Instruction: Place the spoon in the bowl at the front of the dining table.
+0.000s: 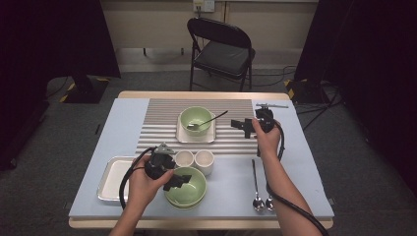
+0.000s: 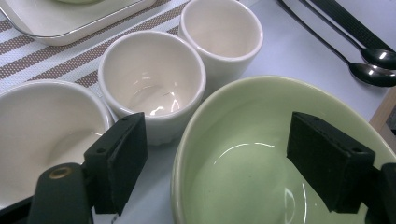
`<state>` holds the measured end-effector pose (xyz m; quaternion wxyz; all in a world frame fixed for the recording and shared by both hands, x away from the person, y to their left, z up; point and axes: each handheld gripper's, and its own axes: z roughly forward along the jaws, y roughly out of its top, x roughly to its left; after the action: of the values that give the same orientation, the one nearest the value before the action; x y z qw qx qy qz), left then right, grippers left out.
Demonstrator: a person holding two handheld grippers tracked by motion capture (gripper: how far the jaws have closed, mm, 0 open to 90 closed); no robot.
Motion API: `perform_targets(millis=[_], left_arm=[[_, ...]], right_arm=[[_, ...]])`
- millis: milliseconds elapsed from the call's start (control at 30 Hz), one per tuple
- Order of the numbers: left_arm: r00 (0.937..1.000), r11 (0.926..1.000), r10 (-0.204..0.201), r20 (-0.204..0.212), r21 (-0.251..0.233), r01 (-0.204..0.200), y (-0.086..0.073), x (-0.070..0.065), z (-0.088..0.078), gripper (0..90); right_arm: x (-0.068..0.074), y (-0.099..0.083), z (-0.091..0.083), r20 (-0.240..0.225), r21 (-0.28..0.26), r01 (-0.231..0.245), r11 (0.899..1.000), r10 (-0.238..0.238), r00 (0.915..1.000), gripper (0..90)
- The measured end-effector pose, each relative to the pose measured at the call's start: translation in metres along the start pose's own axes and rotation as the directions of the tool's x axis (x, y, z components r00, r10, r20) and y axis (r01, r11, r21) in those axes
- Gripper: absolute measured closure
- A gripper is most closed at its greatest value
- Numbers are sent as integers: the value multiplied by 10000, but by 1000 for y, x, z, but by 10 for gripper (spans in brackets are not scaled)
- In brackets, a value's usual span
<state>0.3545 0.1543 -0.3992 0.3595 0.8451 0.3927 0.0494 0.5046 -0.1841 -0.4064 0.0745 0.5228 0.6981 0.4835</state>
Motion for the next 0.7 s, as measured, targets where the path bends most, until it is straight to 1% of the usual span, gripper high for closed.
perform_targets(millis=[167, 367, 433, 700], left_arm=[[10000, 10000, -13, 5, 18, 13, 0, 0, 0, 202], [10000, 10000, -19, -24, -35, 19, 0, 1, 2, 202], [10000, 10000, -63, -15, 18, 63, 0, 1, 2, 203], [10000, 10000, 12, -27, 53, -11, 2, -1, 2, 203]], right_arm=[[-1, -1, -4, 11, -54, 31, 10000, -31, 10000, 240], [-2, -3, -5, 87, 45, 87, 10000, -88, 9999, 242], [-1, -4, -7, 91, 24, 104, 9999, -104, 9999, 242], [0, -6, -13, 53, 124, 226, 9997, -227, 9997, 242]])
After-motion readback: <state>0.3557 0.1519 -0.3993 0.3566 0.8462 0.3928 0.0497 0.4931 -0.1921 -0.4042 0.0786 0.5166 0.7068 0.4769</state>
